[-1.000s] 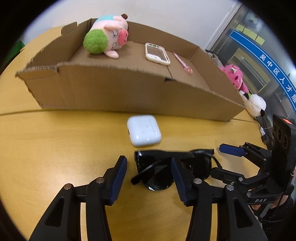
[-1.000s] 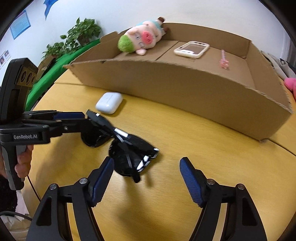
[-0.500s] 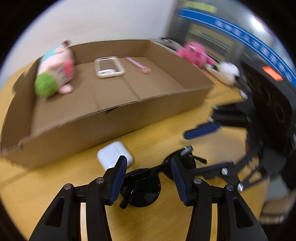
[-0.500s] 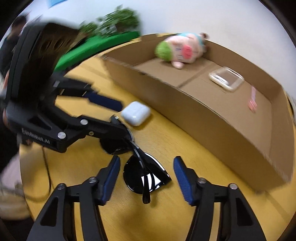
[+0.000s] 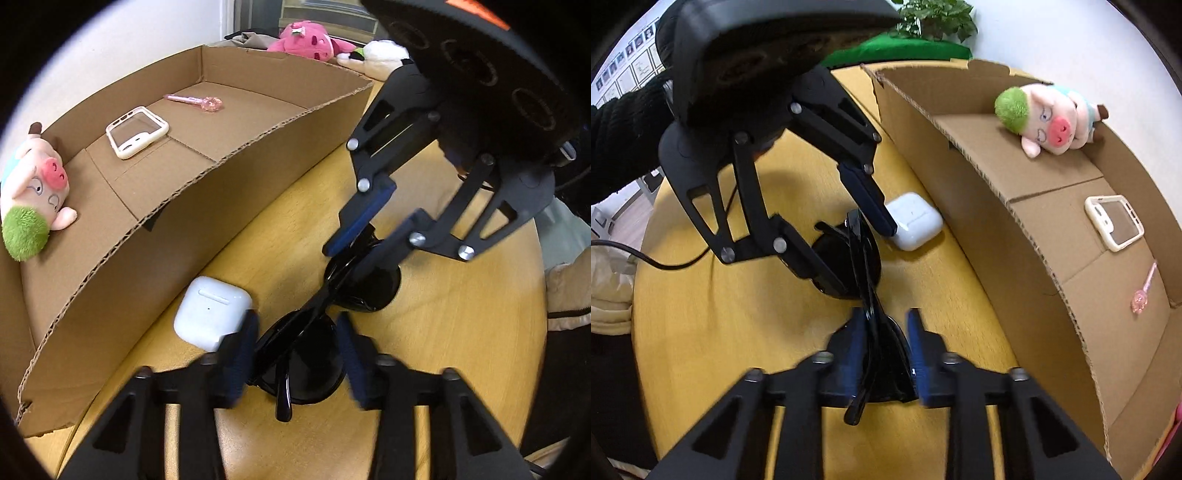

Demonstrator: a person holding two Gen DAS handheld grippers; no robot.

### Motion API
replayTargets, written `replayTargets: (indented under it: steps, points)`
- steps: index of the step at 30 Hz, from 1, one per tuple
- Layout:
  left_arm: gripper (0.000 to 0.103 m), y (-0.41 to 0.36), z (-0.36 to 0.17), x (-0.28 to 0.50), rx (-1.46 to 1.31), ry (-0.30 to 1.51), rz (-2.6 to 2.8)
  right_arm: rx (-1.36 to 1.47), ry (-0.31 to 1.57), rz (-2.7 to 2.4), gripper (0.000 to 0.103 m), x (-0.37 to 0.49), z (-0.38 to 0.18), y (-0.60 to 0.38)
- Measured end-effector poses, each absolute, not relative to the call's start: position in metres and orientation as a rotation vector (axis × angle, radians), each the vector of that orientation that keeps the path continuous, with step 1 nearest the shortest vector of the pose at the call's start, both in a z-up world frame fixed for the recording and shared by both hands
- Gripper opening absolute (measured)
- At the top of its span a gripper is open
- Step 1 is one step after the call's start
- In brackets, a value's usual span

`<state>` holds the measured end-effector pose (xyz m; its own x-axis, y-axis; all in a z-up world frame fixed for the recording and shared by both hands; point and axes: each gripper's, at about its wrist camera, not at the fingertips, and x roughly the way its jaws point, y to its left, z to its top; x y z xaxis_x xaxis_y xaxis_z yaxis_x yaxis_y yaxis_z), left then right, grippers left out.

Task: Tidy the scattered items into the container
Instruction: 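Close both grippers on the sunglasses frame, one at each lens, then lift the sunglasses with both grippers and carry them over the box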

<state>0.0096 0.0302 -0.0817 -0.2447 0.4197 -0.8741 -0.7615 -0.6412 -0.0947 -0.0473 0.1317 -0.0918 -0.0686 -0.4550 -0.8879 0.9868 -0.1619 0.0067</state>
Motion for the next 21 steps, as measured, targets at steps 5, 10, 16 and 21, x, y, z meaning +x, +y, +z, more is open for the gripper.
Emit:
replayTargets:
  steps: [5, 10, 16, 21]
  points:
    - [0.025, 0.026, -0.082, 0.010, -1.215, 0.444, 1.954, 0.944, 0.812, -1.499, 0.016, -0.047, -0.095, 0.128]
    - [0.022, 0.022, -0.074, 0.019, -1.191, 0.432, 1.966, 0.929, 0.814, -1.490, 0.016, -0.045, -0.091, 0.129]
    - [0.020, 0.018, -0.041, 0.030, -1.122, 0.451, 2.010, 0.873, 0.840, -1.501, 0.016, -0.041, -0.064, 0.128]
    - [0.020, 0.018, -0.002, 0.034, -1.044, 0.525, 2.046, 0.796, 0.912, -1.522, 0.016, -0.036, -0.027, 0.126]
